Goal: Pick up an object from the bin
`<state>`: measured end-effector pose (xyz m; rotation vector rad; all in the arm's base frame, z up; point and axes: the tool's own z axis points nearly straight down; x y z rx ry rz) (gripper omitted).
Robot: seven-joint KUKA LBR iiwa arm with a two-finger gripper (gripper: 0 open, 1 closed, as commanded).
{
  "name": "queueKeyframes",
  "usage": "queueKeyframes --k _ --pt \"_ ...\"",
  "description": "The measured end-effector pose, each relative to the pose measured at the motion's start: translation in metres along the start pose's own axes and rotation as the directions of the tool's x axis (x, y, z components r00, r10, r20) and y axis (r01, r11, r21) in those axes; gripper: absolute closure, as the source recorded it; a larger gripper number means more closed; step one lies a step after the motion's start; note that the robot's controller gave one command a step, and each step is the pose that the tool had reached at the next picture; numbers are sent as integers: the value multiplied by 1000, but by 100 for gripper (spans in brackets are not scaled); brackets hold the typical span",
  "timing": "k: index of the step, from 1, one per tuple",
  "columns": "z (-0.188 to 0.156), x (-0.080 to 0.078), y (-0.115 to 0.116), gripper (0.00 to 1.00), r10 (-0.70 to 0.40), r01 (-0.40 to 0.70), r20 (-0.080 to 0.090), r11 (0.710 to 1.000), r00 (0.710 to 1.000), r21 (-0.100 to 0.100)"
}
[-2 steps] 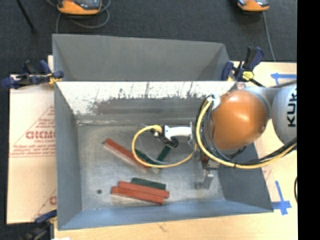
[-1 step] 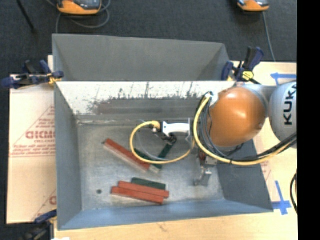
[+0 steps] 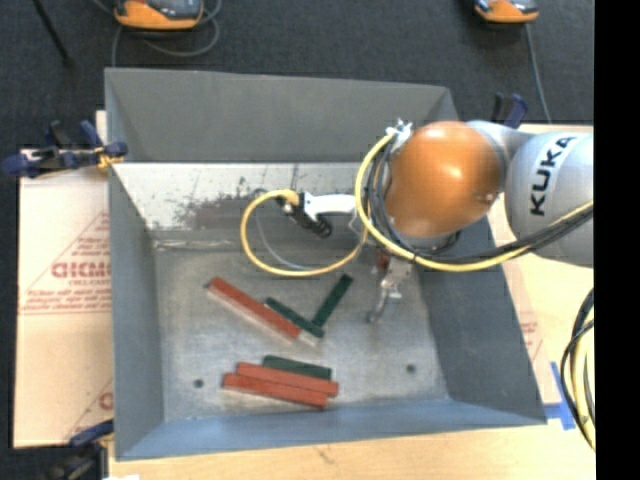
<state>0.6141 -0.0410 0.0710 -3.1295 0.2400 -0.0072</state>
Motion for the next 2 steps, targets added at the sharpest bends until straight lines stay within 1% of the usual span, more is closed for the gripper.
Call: queueKeyframes --k 1,2 --pt "1 -2 1 100 -7 7 3 1000 1000 -2" --pt "-49 -29 -18 100 -7 7 4 1000 1000 -3"
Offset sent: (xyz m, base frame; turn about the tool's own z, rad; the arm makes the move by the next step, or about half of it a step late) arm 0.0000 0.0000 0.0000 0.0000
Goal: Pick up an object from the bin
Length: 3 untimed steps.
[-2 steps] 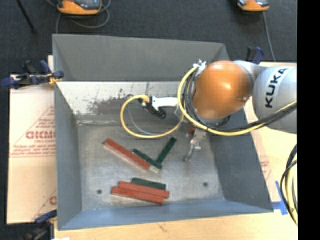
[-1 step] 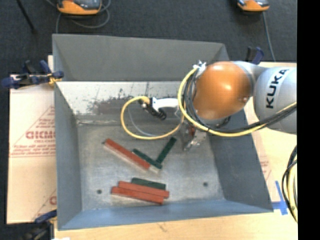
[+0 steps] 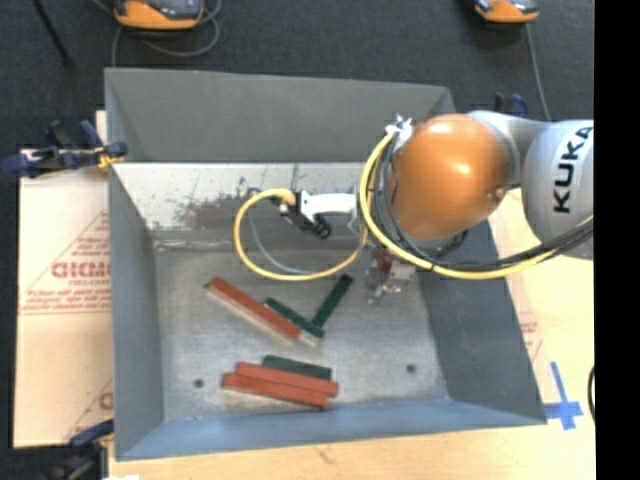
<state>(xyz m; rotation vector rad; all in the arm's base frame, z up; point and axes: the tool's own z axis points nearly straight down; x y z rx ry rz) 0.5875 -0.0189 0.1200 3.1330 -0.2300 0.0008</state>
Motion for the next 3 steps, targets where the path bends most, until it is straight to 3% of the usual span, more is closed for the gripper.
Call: queueKeyframes --k 1,2,3 --pt "-11 32 -40 100 -47 47 0 999 999 2" --pt "-11 32 -40 0 -47 47 0 999 999 2" --pt "53 1 -52 0 35 -35 8 999 999 0"
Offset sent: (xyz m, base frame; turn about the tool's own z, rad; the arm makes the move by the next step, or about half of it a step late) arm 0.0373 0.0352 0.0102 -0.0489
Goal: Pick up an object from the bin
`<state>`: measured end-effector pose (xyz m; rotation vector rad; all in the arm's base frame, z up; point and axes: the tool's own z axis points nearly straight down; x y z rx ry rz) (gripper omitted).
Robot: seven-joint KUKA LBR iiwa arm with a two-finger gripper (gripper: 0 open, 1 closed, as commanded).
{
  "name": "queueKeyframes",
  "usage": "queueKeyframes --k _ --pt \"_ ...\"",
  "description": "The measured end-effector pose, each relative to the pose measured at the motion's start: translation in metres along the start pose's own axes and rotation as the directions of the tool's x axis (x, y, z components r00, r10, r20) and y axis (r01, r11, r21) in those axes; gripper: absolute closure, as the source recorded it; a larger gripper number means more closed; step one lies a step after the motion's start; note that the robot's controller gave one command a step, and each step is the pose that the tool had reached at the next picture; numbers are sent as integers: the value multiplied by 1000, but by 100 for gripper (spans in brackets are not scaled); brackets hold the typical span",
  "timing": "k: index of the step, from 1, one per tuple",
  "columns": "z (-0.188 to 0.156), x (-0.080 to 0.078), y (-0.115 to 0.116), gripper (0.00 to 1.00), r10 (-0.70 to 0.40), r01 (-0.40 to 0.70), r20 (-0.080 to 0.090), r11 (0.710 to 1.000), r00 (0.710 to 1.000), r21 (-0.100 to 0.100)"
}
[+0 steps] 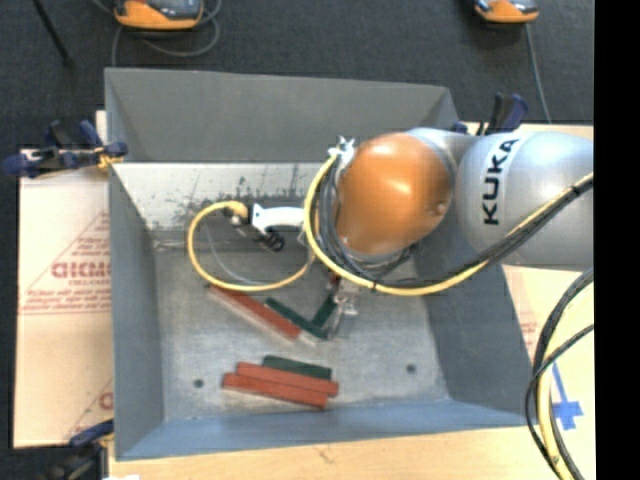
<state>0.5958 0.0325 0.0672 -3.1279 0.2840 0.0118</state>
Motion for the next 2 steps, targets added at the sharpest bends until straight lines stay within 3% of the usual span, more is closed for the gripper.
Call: queueKeyframes --k 1,2 --pt "-4 3 1 100 7 -7 -5 1000 1000 1" --pt "-33 23 68 100 20 -20 -10 1000 1000 -2"
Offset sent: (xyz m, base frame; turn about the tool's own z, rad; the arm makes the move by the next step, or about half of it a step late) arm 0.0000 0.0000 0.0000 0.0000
